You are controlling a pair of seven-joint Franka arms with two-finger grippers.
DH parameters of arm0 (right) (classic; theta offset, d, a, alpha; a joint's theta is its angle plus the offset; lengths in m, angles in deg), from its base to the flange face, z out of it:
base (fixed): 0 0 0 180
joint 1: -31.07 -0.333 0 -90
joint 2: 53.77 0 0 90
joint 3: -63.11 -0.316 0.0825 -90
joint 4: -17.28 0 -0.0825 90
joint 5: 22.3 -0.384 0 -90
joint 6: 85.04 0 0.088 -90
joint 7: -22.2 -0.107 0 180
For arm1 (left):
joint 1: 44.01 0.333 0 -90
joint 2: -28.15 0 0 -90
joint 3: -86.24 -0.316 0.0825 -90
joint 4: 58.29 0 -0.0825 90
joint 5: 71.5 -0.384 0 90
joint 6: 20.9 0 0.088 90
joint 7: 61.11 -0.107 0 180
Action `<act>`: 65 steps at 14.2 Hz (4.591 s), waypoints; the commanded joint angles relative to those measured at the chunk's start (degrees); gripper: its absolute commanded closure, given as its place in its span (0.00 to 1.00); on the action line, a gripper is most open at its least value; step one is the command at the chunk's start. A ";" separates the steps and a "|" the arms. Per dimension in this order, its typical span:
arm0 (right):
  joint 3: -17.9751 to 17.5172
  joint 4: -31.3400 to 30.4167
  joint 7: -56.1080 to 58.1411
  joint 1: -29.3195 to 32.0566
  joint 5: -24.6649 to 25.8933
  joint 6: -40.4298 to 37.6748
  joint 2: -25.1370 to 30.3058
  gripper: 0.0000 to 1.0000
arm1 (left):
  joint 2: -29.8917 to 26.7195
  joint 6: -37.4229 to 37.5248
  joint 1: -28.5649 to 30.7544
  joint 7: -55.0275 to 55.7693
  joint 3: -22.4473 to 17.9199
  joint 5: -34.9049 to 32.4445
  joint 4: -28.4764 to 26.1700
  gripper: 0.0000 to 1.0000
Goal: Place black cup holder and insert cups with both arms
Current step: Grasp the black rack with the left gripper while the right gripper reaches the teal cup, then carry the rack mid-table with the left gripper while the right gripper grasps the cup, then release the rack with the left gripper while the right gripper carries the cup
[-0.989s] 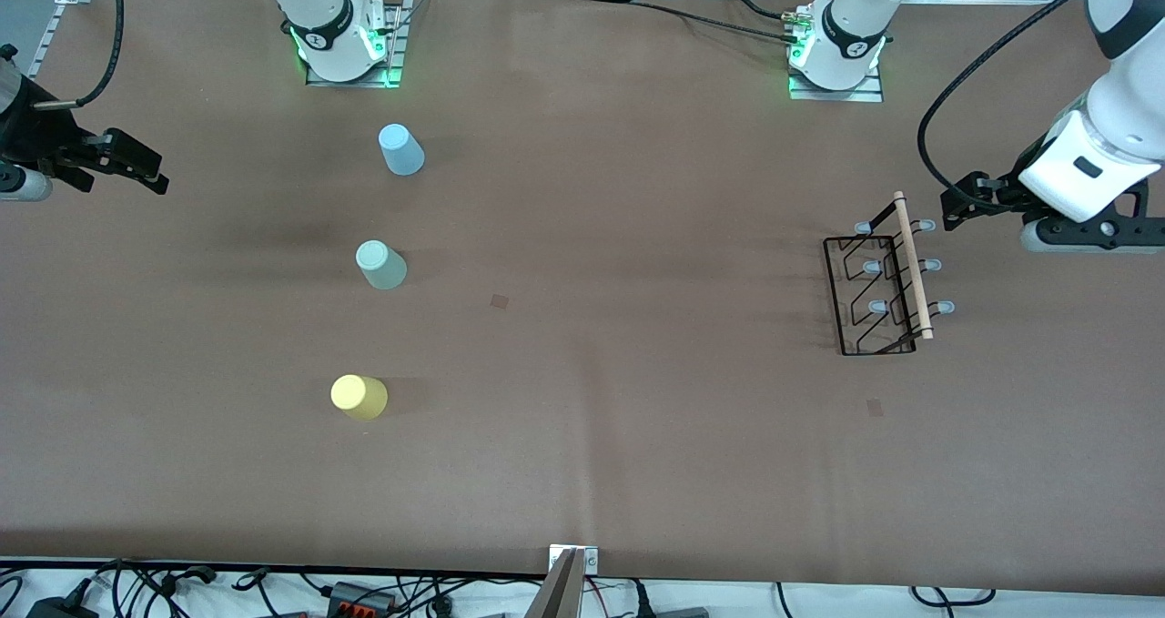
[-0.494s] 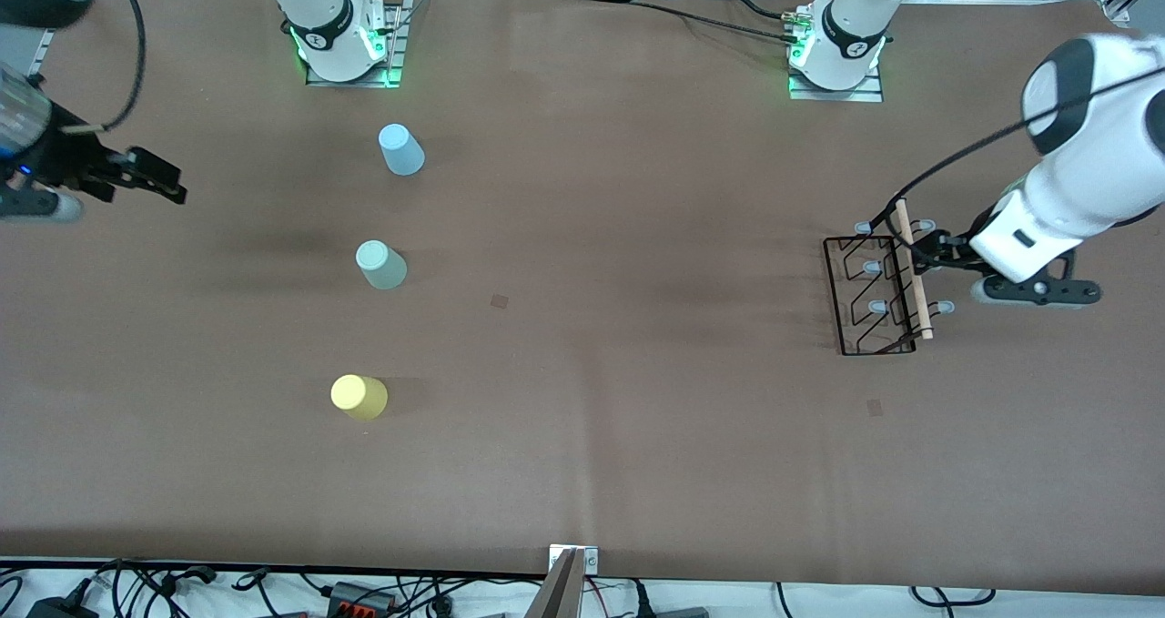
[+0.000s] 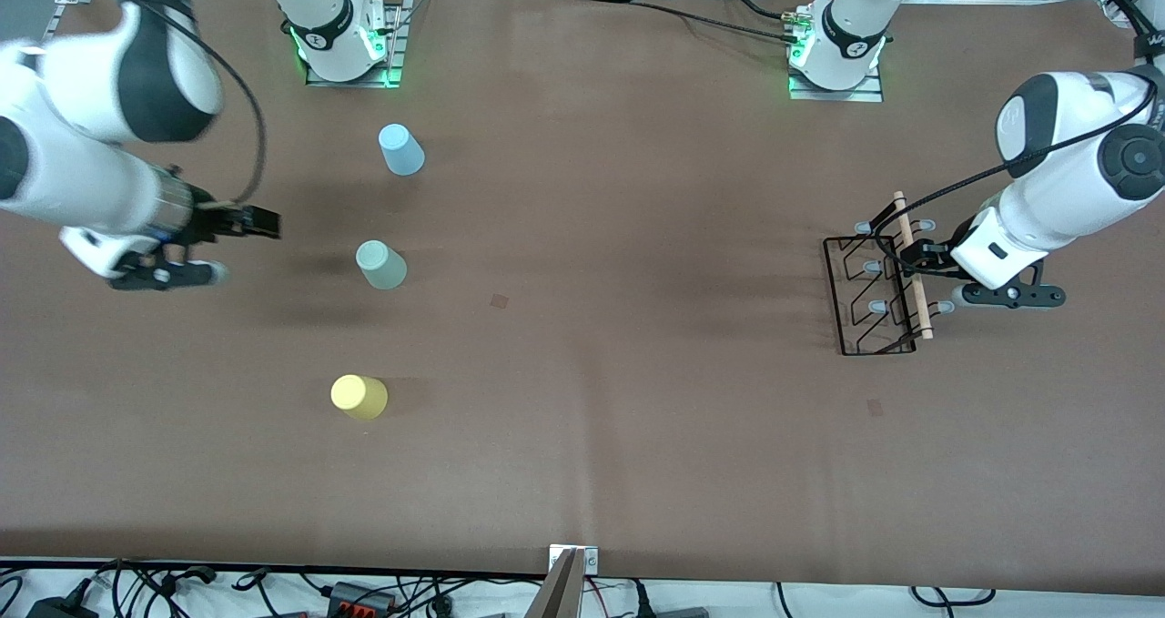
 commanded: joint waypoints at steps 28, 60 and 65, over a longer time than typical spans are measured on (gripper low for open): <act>0.51 -9.41 -12.07 -6.98 -6.82 16.15 -14.34 0.00 | 6.90 21.84 -6.31 14.35 15.62 -0.12 20.32 0.99; -0.45 16.07 -13.29 -9.69 -7.88 -13.18 -13.90 0.68 | 24.43 15.50 -27.27 37.67 15.36 2.87 38.38 0.00; -2.38 17.49 -18.66 -17.78 -10.75 -16.19 -12.76 0.68 | 19.59 27.01 -16.10 25.00 15.45 2.78 38.20 0.00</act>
